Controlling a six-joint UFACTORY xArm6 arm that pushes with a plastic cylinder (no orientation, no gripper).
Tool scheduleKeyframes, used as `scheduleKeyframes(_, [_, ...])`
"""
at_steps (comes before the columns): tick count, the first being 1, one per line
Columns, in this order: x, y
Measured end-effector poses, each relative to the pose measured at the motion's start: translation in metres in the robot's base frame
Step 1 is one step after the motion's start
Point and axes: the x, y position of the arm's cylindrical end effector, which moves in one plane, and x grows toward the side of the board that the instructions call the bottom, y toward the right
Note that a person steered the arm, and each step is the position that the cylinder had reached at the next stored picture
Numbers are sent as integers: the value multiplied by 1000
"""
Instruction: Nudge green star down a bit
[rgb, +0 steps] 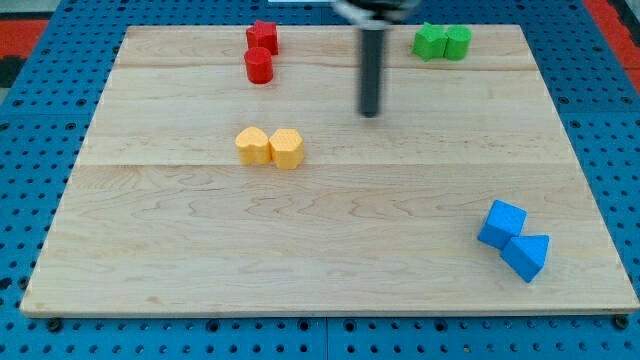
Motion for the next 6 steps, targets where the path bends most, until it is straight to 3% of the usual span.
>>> scheduleKeyframes(1, [-33,121])
scheduleKeyframes(2, [-96,148])
scheduleKeyframes(4, [-167,143])
scheduleKeyframes(6, [-167,8])
